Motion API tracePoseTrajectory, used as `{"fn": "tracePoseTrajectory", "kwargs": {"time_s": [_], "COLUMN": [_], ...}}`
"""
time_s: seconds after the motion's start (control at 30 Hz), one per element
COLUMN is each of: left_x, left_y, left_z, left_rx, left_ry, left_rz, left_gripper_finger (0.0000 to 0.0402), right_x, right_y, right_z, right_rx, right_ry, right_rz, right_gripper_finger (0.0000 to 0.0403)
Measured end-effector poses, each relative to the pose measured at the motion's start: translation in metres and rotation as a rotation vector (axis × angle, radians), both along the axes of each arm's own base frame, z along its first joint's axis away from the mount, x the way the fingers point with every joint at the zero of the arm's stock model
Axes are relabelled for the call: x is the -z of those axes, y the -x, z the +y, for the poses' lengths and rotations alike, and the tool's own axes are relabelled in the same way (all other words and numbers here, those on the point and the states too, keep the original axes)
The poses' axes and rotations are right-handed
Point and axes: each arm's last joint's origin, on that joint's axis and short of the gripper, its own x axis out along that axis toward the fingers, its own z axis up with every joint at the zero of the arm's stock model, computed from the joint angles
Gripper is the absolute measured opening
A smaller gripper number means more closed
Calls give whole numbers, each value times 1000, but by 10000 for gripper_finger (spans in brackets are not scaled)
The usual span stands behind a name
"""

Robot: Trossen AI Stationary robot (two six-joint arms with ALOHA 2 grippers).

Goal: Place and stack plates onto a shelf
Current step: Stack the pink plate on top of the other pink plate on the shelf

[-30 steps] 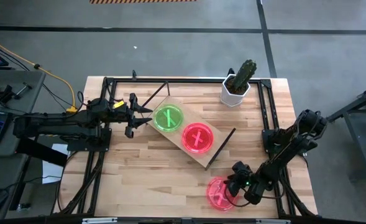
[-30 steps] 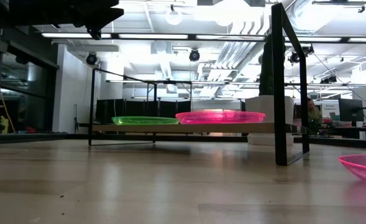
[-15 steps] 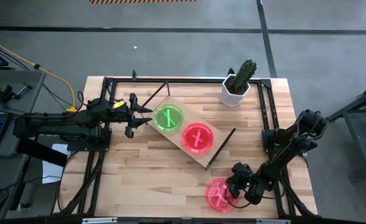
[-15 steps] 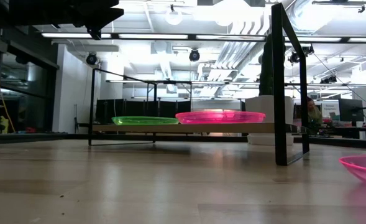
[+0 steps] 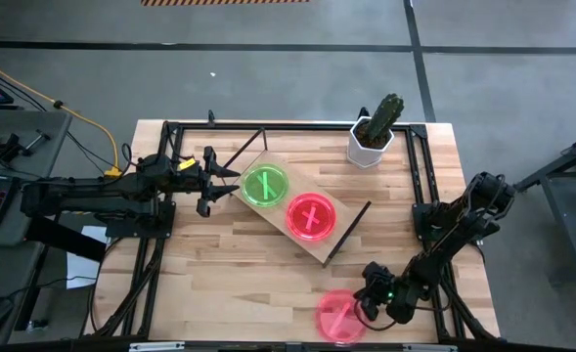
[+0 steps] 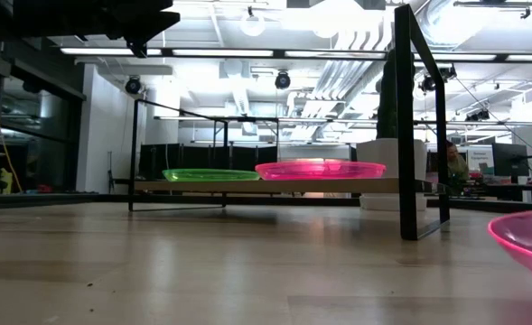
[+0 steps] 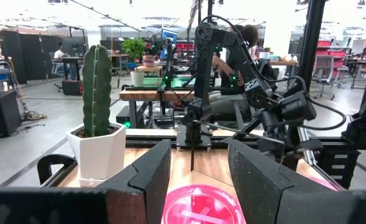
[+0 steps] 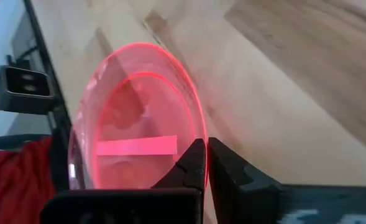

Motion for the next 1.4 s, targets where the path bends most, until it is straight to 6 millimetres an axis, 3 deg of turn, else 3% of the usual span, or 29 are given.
{"fn": "tracePoseTrajectory", "kwargs": {"time_s": [0.47, 0.63, 0.83, 1.0, 1.27, 1.4], "left_x": [0, 0, 0, 0, 0, 0], "left_y": [0, 0, 0, 0, 0, 0], "left_z": [0, 0, 0, 0, 0, 0], "left_rx": [0, 0, 0, 0, 0, 0], "left_ry": [-2, -1, -1, -1, -1, 7], "left_rz": [-1, -1, -1, -1, -1, -1], "left_gripper_finger": [152, 152, 152, 152, 152, 152], "right_x": [-13, -29, -66, -99, -181, -217], "right_y": [-13, -25, -40, -55, -91, -105], "right_z": [8, 5, -10, -37, -67, -81], "right_rx": [6, -51, -83, -67, -76, -20], "right_ry": [-120, -113, -76, 26, 436, 662], "right_rz": [-146, -272, -465, -635, -861, -756], "right_gripper_finger": [0, 0, 0, 0, 0, 0]}}
